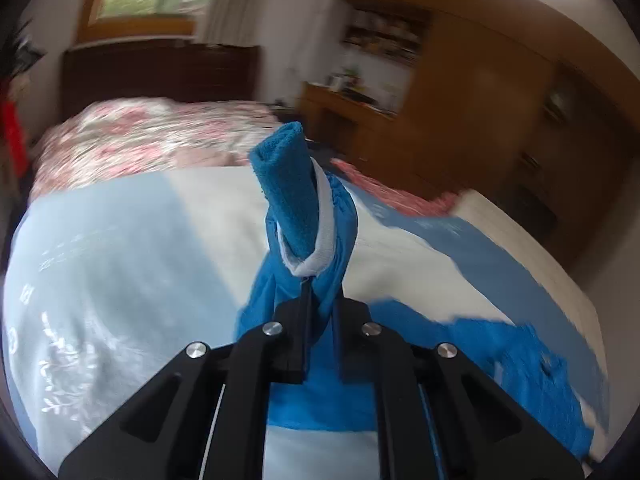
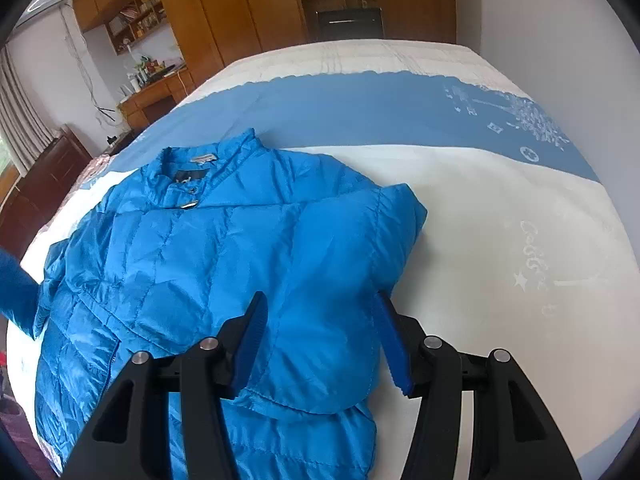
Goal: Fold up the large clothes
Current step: 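Grasp the other sleeve cuff with the left tool and lift it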
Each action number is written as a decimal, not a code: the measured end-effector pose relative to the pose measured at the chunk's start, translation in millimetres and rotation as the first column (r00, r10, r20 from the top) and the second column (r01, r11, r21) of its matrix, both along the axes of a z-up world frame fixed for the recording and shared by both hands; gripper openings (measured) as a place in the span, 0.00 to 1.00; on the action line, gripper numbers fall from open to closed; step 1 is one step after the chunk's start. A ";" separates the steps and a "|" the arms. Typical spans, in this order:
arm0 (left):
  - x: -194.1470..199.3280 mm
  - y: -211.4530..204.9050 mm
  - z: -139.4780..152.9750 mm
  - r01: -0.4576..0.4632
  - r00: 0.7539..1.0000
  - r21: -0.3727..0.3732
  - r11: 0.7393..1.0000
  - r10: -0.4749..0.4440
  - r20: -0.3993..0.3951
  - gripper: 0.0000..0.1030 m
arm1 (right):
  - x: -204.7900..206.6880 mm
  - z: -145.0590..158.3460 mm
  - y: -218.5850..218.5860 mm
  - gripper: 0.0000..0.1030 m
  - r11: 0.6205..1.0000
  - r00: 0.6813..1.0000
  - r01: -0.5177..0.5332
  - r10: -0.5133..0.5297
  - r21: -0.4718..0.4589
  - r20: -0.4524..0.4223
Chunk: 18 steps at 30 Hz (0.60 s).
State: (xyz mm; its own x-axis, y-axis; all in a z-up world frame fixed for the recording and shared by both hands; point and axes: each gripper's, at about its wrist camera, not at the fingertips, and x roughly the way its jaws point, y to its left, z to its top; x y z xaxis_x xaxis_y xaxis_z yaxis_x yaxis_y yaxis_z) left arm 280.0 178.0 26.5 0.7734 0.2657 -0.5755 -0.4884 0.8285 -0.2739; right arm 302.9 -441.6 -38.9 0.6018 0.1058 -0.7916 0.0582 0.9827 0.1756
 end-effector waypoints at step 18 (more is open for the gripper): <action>110.0 -276.0 -54.4 0.636 0.760 -0.006 0.772 -0.627 -0.174 0.06 | 0.8 -1.4 3.4 0.53 1.000 1.000 -0.019 0.019 -0.017 0.000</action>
